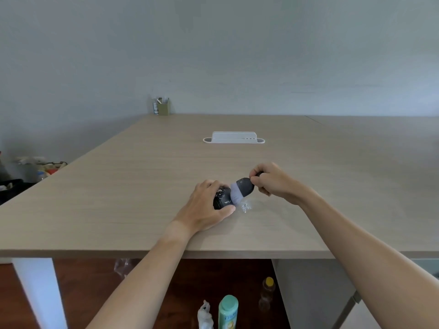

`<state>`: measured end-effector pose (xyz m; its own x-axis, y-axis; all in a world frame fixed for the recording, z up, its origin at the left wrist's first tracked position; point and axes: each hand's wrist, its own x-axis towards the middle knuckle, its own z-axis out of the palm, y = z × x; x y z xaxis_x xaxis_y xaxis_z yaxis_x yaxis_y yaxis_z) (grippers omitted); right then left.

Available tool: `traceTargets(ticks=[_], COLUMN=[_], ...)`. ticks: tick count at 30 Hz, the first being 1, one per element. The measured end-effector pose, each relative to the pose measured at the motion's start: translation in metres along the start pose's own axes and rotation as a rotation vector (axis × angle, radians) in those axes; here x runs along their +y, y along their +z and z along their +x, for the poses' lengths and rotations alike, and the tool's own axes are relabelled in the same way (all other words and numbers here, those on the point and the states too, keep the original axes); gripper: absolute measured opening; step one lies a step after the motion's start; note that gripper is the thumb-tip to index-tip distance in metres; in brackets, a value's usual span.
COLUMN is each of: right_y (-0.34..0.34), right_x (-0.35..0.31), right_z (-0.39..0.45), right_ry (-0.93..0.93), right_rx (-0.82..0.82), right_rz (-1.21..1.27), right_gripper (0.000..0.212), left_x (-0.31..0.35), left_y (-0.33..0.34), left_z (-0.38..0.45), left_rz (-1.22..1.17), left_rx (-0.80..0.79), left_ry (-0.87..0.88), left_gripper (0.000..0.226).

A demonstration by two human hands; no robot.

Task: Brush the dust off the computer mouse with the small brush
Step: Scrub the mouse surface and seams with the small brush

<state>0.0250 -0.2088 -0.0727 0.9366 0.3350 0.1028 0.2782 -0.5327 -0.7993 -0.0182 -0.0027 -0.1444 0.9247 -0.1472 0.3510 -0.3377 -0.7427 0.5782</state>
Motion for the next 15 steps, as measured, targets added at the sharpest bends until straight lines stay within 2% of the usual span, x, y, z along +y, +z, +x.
traceTargets(ticks=[4,8,11,15], right_y=[0.005,0.003,0.002,0.010], right_x=[0.003,0.009,0.005,0.004], right_z=[-0.001,0.004,0.004,0.000], right_ry=[0.016,0.012,0.014,0.045], right_rx=[-0.044,0.063,0.088,0.014], right_rz=[-0.005,-0.160,0.015,0.108], right_gripper=[0.022,0.021,0.018,0.017], left_x=[-0.004,-0.002,0.005,0.007], left_y=[0.002,0.003,-0.001,0.001], left_z=[0.003,0.003,0.002,0.001], left_rz=[-0.007,0.055,0.100,0.112], left_rx=[-0.015,0.018,0.032,0.045], left_ry=[0.009,-0.017,-0.064,-0.095], left_gripper=[0.052,0.057,0.071,0.072])
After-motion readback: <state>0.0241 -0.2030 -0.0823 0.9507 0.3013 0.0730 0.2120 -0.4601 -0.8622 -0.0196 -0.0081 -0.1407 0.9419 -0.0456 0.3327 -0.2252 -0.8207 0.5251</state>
